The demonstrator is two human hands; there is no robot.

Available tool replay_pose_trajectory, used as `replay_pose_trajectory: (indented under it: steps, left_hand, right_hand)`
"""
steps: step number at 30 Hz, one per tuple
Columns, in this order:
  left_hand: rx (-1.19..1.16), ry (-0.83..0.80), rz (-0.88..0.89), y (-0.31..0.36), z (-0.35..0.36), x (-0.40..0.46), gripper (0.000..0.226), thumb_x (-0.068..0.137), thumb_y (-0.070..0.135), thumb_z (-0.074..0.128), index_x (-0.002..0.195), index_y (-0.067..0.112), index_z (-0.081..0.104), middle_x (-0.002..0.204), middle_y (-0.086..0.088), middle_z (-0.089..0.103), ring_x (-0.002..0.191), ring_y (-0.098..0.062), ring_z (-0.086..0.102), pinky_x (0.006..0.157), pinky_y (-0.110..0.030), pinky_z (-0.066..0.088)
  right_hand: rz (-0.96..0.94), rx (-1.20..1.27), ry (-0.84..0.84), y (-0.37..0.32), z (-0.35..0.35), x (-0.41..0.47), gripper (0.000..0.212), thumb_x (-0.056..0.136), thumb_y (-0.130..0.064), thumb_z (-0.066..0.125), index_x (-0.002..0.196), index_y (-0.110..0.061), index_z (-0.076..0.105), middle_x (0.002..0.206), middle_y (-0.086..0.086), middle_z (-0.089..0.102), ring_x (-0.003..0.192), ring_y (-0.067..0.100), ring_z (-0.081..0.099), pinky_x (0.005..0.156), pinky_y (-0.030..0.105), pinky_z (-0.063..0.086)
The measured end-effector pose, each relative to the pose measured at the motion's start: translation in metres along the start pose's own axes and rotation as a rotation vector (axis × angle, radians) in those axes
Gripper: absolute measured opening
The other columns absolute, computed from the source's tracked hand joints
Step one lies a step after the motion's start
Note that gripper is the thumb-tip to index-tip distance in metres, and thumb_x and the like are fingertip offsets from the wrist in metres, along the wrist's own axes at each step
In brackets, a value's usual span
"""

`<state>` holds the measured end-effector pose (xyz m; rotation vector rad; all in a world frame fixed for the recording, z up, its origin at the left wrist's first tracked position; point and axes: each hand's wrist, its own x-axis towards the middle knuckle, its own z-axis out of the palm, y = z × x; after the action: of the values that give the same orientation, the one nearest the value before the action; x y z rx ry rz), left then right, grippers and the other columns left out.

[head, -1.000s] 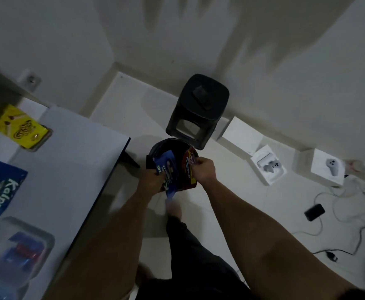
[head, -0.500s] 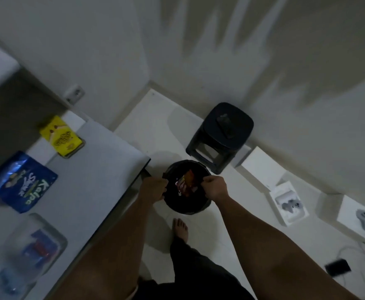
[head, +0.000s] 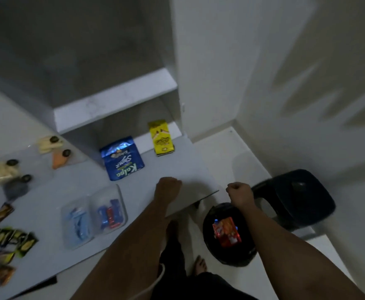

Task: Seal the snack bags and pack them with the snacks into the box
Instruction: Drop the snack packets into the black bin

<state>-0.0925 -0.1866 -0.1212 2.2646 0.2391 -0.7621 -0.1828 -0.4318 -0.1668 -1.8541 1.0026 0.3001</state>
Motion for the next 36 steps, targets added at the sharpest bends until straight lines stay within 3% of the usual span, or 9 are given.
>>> replay_pose_trajectory:
  steps: [6,10,13,16,20,26,29,32,36]
  left_hand:
    - [-0.044,0.238,-0.077,-0.024,-0.076,0.044,0.032,0.096,0.029,0.053,0.115,0.006,0.067,0.114,-0.016,0.069,0.106,-0.035,0.065,0.079,-0.031,0.046]
    - [-0.008,0.393,-0.133,-0.050,-0.111,0.081,0.042,0.086,0.032,0.056,0.125,0.016,0.061,0.123,-0.014,0.065,0.113,-0.036,0.062,0.092,-0.044,0.053]
    - [0.096,0.421,-0.256,-0.062,-0.131,0.102,0.060,0.082,0.036,0.064,0.138,0.021,0.047,0.135,-0.013,0.052,0.122,-0.039,0.048,0.100,-0.052,0.046]
    - [0.108,0.429,-0.341,-0.072,-0.139,0.118,0.073,0.081,0.042,0.069,0.144,0.020,0.038,0.137,-0.015,0.045,0.123,-0.040,0.042,0.099,-0.052,0.040]
    - [0.118,0.354,-0.435,-0.084,-0.142,0.136,0.085,0.080,0.046,0.071,0.150,0.020,0.029,0.141,-0.016,0.041,0.125,-0.040,0.041,0.100,-0.052,0.037]
    - [0.088,0.298,-0.495,-0.100,-0.147,0.155,0.091,0.078,0.044,0.072,0.150,0.020,0.022,0.139,-0.017,0.040,0.127,-0.043,0.042,0.104,-0.056,0.038]
    - [0.014,0.345,-0.507,-0.104,-0.147,0.163,0.090,0.080,0.036,0.074,0.151,0.020,0.020,0.140,-0.019,0.038,0.127,-0.045,0.042,0.105,-0.058,0.040]
    - [-0.169,0.417,-0.480,-0.107,-0.146,0.167,0.070,0.082,0.022,0.070,0.139,0.017,0.030,0.134,-0.021,0.049,0.121,-0.047,0.052,0.100,-0.058,0.047]
    - [-0.307,0.435,-0.452,-0.097,-0.148,0.164,0.045,0.088,0.014,0.069,0.128,0.007,0.048,0.123,-0.020,0.065,0.111,-0.041,0.064,0.090,-0.045,0.055]
  right_hand:
    - [-0.181,-0.046,-0.053,-0.090,0.051,0.023,0.024,0.095,-0.023,0.070,0.112,-0.008,0.077,0.113,0.013,0.075,0.105,0.030,0.068,0.091,0.030,0.051]
    - [-0.221,-0.060,-0.062,-0.136,0.096,0.048,0.019,0.092,-0.027,0.069,0.103,-0.015,0.079,0.106,0.013,0.078,0.095,0.036,0.073,0.092,0.050,0.059]
    - [-0.246,-0.075,-0.060,-0.172,0.127,0.063,0.019,0.090,-0.027,0.068,0.104,-0.018,0.077,0.113,0.011,0.077,0.103,0.031,0.071,0.098,0.041,0.055]
    - [-0.232,-0.133,-0.091,-0.203,0.155,0.077,0.044,0.087,-0.040,0.076,0.120,-0.012,0.070,0.124,0.011,0.072,0.118,0.030,0.065,0.100,0.034,0.048]
    - [-0.139,-0.202,-0.188,-0.222,0.190,0.096,0.063,0.077,-0.058,0.080,0.115,-0.012,0.061,0.109,0.008,0.067,0.109,0.032,0.067,0.078,0.031,0.044]
    - [-0.017,-0.253,-0.118,-0.240,0.224,0.092,0.108,0.072,-0.065,0.080,0.152,-0.015,0.027,0.142,0.016,0.046,0.131,0.040,0.048,0.107,0.048,0.045]
    - [-0.014,-0.276,-0.118,-0.241,0.230,0.094,0.097,0.078,-0.056,0.080,0.149,-0.015,0.028,0.140,0.017,0.048,0.129,0.040,0.050,0.105,0.050,0.047]
    - [-0.002,-0.218,-0.142,-0.234,0.230,0.101,0.086,0.079,-0.049,0.082,0.140,-0.010,0.037,0.134,0.018,0.055,0.123,0.041,0.057,0.096,0.047,0.052]
    - [0.008,-0.112,-0.203,-0.229,0.219,0.099,0.055,0.082,-0.032,0.082,0.122,-0.005,0.058,0.108,0.016,0.065,0.095,0.040,0.071,0.075,0.046,0.061]
